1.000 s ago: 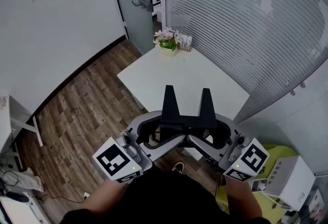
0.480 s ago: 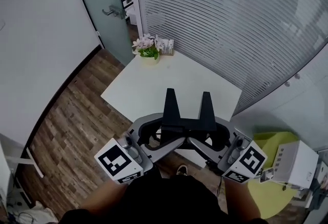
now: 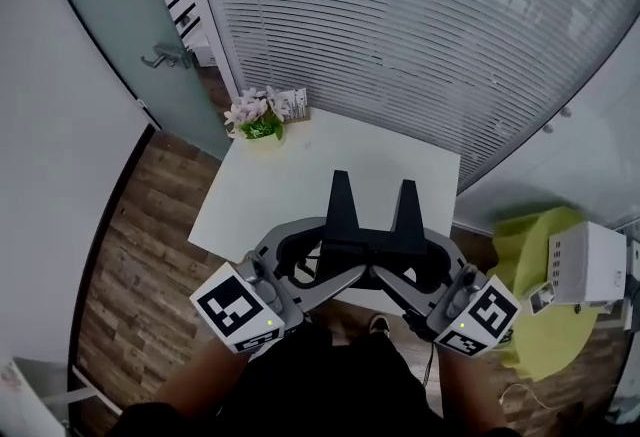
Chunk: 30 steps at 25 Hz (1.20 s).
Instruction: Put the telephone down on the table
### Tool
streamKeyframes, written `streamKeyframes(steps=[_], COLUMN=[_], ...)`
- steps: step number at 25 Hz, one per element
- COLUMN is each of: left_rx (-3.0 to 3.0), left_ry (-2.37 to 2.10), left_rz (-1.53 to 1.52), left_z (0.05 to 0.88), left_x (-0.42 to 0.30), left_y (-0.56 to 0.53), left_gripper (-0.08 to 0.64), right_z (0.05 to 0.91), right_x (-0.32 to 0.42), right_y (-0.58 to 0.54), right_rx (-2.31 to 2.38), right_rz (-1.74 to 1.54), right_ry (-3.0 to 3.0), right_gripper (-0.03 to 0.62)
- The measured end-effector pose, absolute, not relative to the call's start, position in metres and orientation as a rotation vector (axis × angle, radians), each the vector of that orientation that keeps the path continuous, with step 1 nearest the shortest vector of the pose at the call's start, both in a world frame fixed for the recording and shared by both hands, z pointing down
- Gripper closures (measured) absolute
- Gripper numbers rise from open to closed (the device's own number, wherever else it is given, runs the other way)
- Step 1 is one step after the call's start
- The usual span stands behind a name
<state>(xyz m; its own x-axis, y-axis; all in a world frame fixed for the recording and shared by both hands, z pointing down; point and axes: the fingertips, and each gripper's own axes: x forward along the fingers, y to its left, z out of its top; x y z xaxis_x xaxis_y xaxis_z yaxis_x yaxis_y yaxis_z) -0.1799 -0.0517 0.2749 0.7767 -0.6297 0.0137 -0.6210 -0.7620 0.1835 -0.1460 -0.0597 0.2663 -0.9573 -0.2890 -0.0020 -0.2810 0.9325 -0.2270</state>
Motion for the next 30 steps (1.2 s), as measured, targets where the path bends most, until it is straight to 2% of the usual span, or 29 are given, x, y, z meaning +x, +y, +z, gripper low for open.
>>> streamKeyframes(steps=[12,30], left_rx=[2.739,2.574], left_ry=[-0.800,-0.814], left_rz=[-0.061,0.111], left_z=[0.315,0.418], left_x=[-0.170,-0.122], left_y=[-0.106,-0.184], left_gripper=[0.318,0.318], right_z=[0.310,0.414], right_x=[-0.135,-0.087], right_y=[-0.107,-0.188], right_rx=[-0.680,-0.601], right_rz=[-0.492,-0.815], right_ry=[3.018,3.028], right_gripper=[0.351,0.351])
